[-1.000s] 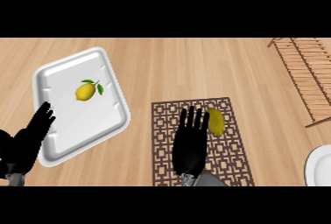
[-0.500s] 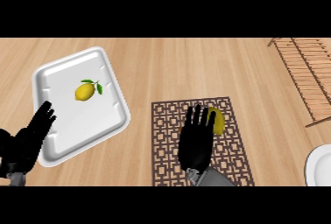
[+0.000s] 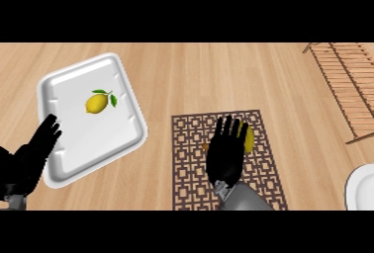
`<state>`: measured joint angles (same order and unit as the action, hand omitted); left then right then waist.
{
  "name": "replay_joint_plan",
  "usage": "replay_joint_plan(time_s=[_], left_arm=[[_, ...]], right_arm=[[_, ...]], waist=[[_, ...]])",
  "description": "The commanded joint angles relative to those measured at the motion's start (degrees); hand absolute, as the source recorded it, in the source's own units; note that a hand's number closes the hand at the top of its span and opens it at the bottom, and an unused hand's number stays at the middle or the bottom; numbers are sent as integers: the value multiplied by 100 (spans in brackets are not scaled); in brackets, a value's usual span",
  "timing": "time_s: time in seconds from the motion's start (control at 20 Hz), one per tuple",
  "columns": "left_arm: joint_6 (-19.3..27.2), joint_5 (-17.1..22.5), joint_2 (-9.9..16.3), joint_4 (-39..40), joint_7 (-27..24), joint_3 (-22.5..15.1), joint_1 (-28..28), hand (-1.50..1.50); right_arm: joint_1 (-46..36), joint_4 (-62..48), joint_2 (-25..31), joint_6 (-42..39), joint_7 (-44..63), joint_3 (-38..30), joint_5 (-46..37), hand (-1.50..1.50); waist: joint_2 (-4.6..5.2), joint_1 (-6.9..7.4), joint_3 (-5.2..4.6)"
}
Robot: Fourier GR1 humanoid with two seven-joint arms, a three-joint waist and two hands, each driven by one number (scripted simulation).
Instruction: Pick the croissant from the placemat and place it in the tiered shelf
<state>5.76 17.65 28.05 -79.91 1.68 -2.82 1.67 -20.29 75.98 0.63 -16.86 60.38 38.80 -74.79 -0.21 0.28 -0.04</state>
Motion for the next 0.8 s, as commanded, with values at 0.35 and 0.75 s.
replay_joint_plan(time_s=[0.35, 0.75], left_arm=[[-249, -221, -176, 151, -117, 306, 52, 0], [-373, -350, -178, 205, -66, 488, -53, 0]], right_arm=[[279, -496, -63, 432, -10, -430, -58, 150], [198, -670, -63, 326, -330, -258, -643, 150]], waist=[[24, -16, 4], [24, -7, 3]])
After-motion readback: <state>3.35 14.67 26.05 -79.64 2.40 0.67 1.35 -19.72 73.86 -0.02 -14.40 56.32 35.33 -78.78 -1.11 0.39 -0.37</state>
